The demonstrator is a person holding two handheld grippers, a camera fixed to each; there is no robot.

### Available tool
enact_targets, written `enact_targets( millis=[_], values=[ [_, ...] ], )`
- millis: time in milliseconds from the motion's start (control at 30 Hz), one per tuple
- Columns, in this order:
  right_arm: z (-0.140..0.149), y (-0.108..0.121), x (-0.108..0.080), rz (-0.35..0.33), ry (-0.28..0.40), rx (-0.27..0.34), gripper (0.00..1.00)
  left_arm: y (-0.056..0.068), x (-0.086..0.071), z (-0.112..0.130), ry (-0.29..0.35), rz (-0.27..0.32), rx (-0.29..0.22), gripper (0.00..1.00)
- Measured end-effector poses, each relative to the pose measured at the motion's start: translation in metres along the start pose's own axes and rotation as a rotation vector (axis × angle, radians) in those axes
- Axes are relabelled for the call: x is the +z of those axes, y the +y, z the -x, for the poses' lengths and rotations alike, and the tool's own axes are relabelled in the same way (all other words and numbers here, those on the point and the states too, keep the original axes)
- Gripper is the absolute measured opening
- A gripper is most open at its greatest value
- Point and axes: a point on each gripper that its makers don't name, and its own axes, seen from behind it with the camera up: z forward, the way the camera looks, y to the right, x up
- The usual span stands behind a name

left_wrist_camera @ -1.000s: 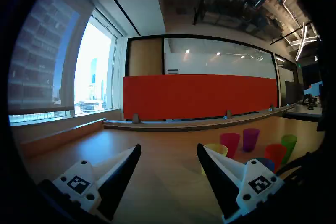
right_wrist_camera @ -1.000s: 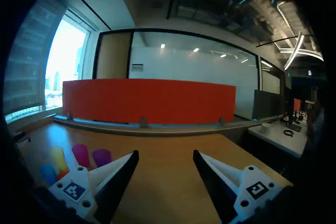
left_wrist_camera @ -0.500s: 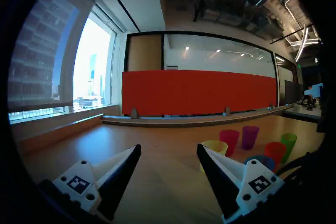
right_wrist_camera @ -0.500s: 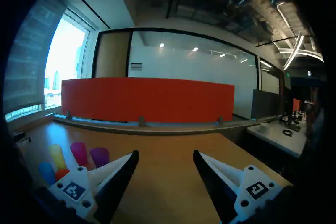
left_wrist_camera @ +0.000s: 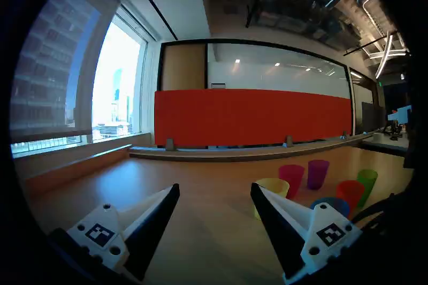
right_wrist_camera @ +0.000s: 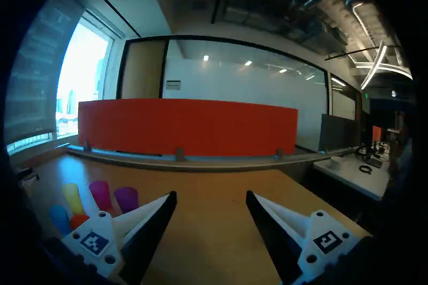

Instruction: Pour water

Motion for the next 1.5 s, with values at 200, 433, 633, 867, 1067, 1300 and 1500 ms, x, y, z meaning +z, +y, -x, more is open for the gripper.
enact_targets(
  millis=[200, 433, 633, 867, 1067, 1300, 1500],
  values=[
    [0.001, 0.003, 0.000, 0.004, 0.000, 0.003, 1.00, 0.000, 0.000, 0.001, 0.000, 0.002, 0.000, 0.99],
    [0.001, 0.003, -0.001, 0.005, 0.001, 0.002, 1.00, 0.001, 0.001, 0.001, -0.001, 0.002, 0.001, 0.99],
    [0.000, 0.003, -0.002, 0.001, 0.007, 0.007, 1.00, 0.001, 0.000, 0.000, -0.002, 0.002, 0.001, 0.99],
    [0.003, 0.005, -0.001, 0.001, 0.019, 0.000, 1.00, 0.001, 0.000, 0.000, -0.002, 0.002, 0.000, 0.99],
    [0.015, 0.006, 0.002, -0.009, 0.034, -0.022, 1.00, 0.001, -0.001, 0.000, -0.002, 0.002, 0.001, 0.99],
    [0.030, 0.003, 0.010, -0.028, 0.055, -0.001, 1.00, 0.000, -0.002, 0.000, -0.002, 0.002, 0.001, 0.99],
    [0.037, -0.005, 0.015, -0.048, 0.101, -0.026, 1.00, 0.000, -0.002, 0.000, -0.003, 0.002, 0.001, 0.99]
  ],
)
